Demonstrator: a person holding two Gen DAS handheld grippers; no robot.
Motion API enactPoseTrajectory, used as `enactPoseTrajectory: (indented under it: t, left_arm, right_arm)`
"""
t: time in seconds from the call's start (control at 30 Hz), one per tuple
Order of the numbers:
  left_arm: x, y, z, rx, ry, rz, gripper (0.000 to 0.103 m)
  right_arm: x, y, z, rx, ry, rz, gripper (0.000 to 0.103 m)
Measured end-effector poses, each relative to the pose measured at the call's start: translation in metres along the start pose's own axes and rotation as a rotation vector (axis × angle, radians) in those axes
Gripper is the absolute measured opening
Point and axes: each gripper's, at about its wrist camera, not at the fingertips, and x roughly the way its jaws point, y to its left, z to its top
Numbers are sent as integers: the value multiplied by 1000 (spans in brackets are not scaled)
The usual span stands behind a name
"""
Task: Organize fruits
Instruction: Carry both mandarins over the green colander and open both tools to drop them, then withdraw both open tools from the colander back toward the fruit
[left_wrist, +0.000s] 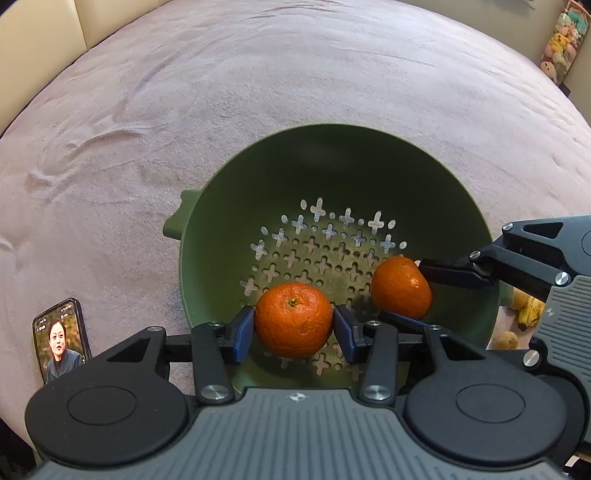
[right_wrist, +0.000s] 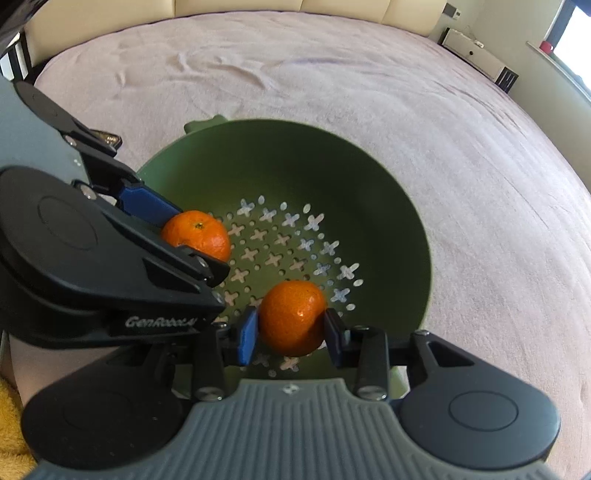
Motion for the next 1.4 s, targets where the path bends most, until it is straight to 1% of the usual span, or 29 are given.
enactPoseTrajectory:
  t: [0.03, 0.1, 0.17, 0.23, 0.27, 0.33, 0.37, 0.43, 0.47, 0.5, 0.53, 0.57, 0.6, 0.7, 0.77, 0.8, 0.9, 0.97, 1.17, 1.3, 1.4]
  left_arm:
    - [1, 0, 0, 2, 4, 4, 53]
    - [1, -2, -1, 10, 5, 5, 54]
    - [1, -2, -1, 10, 5, 13, 54]
    - [2, -1, -1, 8, 10, 14, 54]
    - [1, -1, -1, 9, 12, 16, 56]
    - [0, -2, -1, 12, 11, 20, 58]
    - [-1, -2, -1, 14, 7, 23, 59]
    - [-5, -3, -1, 19, 1, 41, 65]
    - [-7, -3, -1, 22, -7, 42, 68]
    - [-9, -3, -1, 22, -12, 46, 69]
    - [-12, -3, 0, 22, -19, 46, 72]
    - [-15, -2, 0, 20, -27, 45, 74]
    - [-18, -2, 0, 20, -35, 43, 75]
    - [-25, -2, 0, 24, -57, 40, 75]
    - [-31, -2, 0, 29, -75, 38, 75]
    - [-34, -2, 0, 30, -86, 38, 75]
    - [-47, -2, -1, 25, -136, 32, 75]
    - [-55, -3, -1, 29, -165, 28, 75]
    - [-75, -10, -7, 39, -242, -4, 76]
    - [-88, -23, -17, 87, -296, -51, 76]
    - [-96, -35, -27, 132, -334, -73, 77]
  right_arm:
    - [1, 0, 0, 1, 3, 3, 29]
    - [4, -1, -1, 12, 12, 5, 27]
    - [6, -4, -1, 45, 14, 21, 28]
    - [6, -4, -2, 55, 10, 20, 28]
    - [6, -4, -2, 57, 11, 18, 28]
    - [5, -3, -2, 56, 11, 7, 33]
    - [4, -2, -3, 56, 11, -3, 38]
    - [0, -3, -4, 63, 10, -12, 40]
    - [-1, -4, -4, 70, 8, -15, 43]
    - [-4, -5, -5, 78, 4, -20, 46]
    - [-6, -6, -5, 85, -2, -25, 48]
    - [-9, -7, -6, 93, -10, -26, 53]
    - [-12, -8, -6, 102, -19, -25, 57]
    - [-24, -7, -7, 114, -48, -37, 58]
    - [-33, -5, -8, 115, -70, -48, 59]
    - [-38, -4, -8, 118, -82, -57, 63]
    - [-56, -1, -11, 136, -122, -92, 70]
    - [-68, -1, -16, 166, -145, -106, 71]
    - [-98, -2, -40, 298, -163, -176, 71]
    - [-113, -3, -59, 395, -171, -217, 71]
    - [-124, -3, -74, 463, -175, -260, 71]
